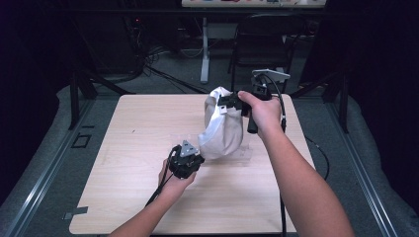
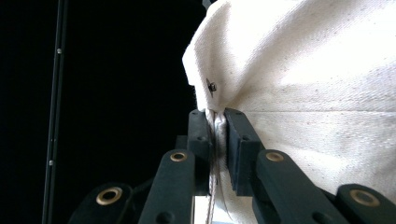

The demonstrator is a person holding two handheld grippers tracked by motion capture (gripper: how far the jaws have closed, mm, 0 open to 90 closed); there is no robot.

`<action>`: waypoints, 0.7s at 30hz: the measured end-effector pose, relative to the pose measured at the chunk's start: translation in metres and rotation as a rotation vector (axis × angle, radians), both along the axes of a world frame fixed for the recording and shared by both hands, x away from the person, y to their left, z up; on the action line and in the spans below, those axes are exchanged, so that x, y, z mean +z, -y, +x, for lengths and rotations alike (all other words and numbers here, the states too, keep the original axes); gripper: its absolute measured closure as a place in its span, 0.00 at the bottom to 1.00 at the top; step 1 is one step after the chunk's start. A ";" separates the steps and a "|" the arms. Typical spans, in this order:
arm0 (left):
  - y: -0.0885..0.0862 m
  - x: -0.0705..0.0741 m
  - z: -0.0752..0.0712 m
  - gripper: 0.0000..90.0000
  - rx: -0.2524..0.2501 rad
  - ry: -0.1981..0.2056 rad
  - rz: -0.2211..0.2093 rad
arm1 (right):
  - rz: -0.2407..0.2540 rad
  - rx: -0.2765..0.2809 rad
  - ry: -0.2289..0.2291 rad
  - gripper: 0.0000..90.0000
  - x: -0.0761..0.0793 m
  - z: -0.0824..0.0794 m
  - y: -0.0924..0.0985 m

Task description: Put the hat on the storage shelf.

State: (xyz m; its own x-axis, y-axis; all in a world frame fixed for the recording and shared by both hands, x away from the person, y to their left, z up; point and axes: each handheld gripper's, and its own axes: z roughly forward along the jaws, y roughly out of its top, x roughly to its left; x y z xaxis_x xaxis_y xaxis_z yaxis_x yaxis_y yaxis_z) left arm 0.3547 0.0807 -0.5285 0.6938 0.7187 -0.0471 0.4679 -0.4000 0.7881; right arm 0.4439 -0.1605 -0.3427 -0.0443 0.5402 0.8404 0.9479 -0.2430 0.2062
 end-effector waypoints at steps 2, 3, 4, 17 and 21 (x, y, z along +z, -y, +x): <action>0.000 0.000 0.000 0.96 0.001 -0.009 0.008 | -0.001 0.002 -0.003 0.91 -0.003 0.001 -0.001; 0.000 0.000 0.000 0.96 0.009 -0.011 0.013 | -0.001 0.002 -0.005 0.91 -0.003 0.001 -0.001; -0.001 0.000 0.000 0.96 0.010 -0.011 0.018 | -0.003 0.004 -0.004 0.91 -0.005 0.002 -0.001; 0.000 -0.013 0.003 0.96 0.009 -0.056 0.030 | -0.035 0.008 -0.019 0.91 -0.016 0.003 -0.003; -0.001 -0.013 0.003 0.96 0.007 -0.058 0.023 | -0.040 0.004 -0.021 0.91 -0.018 0.004 -0.003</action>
State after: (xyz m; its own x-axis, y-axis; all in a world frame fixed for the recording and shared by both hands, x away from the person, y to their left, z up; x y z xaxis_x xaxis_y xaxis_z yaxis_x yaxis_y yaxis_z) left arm 0.3577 0.0816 -0.5419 0.6854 0.7247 -0.0705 0.5156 -0.4147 0.7498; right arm 0.4478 -0.1576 -0.3611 -0.0293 0.5730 0.8191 0.9532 -0.2307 0.1955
